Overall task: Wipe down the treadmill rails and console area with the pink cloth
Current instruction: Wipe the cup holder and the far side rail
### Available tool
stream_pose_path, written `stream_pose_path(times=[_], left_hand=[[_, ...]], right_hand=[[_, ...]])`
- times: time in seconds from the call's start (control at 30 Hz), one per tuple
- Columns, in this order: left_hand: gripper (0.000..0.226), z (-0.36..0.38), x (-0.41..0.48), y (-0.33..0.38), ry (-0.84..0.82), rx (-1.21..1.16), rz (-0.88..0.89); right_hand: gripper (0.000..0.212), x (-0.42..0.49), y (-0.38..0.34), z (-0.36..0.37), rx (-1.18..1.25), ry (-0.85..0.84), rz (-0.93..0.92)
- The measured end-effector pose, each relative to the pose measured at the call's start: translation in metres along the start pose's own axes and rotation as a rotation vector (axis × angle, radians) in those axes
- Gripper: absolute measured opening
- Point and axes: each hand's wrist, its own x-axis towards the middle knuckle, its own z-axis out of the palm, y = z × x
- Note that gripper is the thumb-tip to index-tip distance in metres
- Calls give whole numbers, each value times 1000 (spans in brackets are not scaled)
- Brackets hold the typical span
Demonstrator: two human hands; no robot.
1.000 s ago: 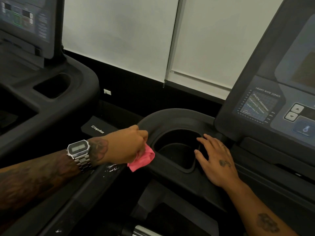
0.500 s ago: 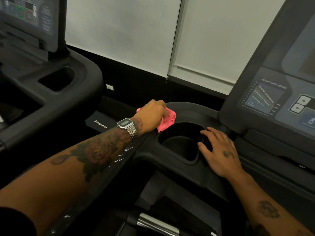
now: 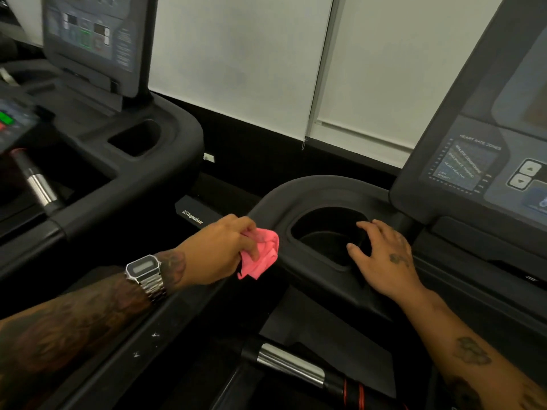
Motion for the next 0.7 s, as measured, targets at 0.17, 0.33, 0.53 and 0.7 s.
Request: stream_pose_path(times=[0.17,0.33,0.53,0.7], left_hand=[[37,10,-32,8,33,-12,-77],[36,-1,-19,18,79,-144,-185],[33,-8,13,16,144,-224,-360],[37,-6,-35,28,189,-190,-363]], right_hand=[[59,-41,-49,19,86,-57,-319],[70,-54,-46,28,-76,-147,-359],[97,-57,-51,39,-299,-151,-416],[99,-54,-49,35,-264,-195,-427]])
